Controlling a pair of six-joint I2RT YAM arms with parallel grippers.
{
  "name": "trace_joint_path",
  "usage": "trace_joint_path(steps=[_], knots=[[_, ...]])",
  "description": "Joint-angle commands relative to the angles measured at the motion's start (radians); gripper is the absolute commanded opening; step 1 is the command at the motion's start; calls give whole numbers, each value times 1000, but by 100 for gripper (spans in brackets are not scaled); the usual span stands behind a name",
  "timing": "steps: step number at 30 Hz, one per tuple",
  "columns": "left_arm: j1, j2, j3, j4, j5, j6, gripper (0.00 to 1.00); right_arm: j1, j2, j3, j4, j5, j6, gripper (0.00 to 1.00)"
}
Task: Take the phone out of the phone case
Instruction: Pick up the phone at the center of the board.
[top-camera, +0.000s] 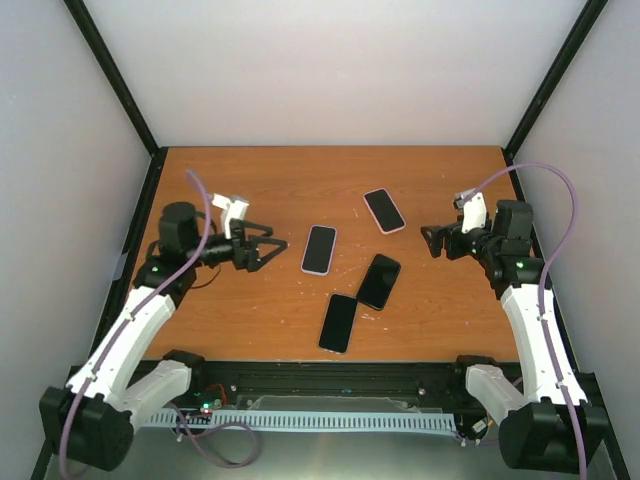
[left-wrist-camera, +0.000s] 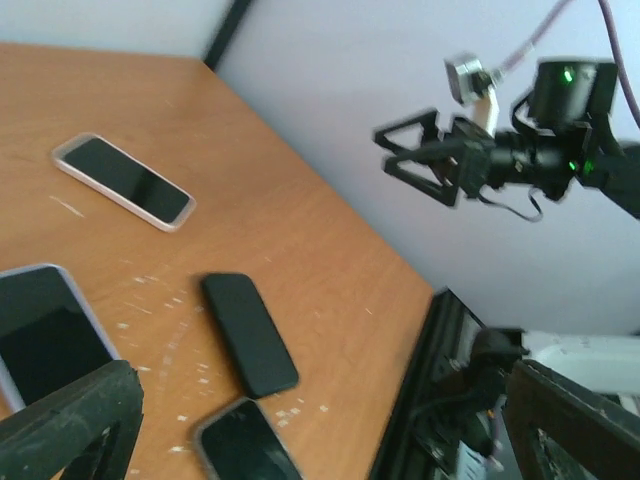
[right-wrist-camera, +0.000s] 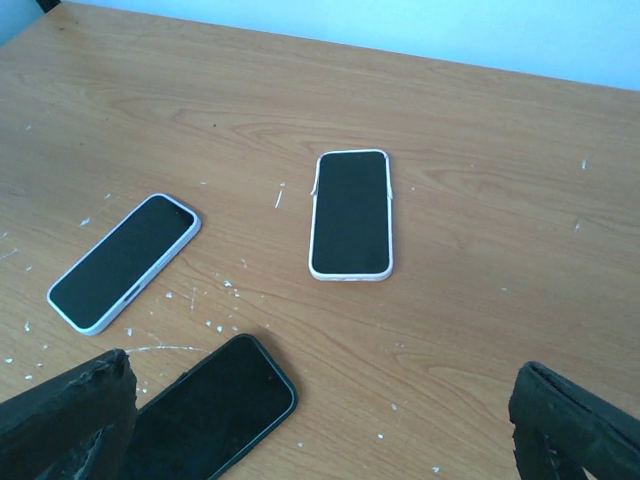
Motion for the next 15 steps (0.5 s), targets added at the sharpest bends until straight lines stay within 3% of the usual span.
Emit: trace_joint_path(steps=[1,4,9,15], knots=[[-200,82,84,-83,-198,7,97,8,2,-29,28,-14,-103,100],[-390,194,146,-200,-407,4,94,9,56,-17,-54,-84,-238,100],[-684,474,321,-447,-710,-60,91,14,191,61,-213,-124,-293,100],[-818,682,426,-492,-875,-141,99,19,235,53,-210,-7,-293,98]])
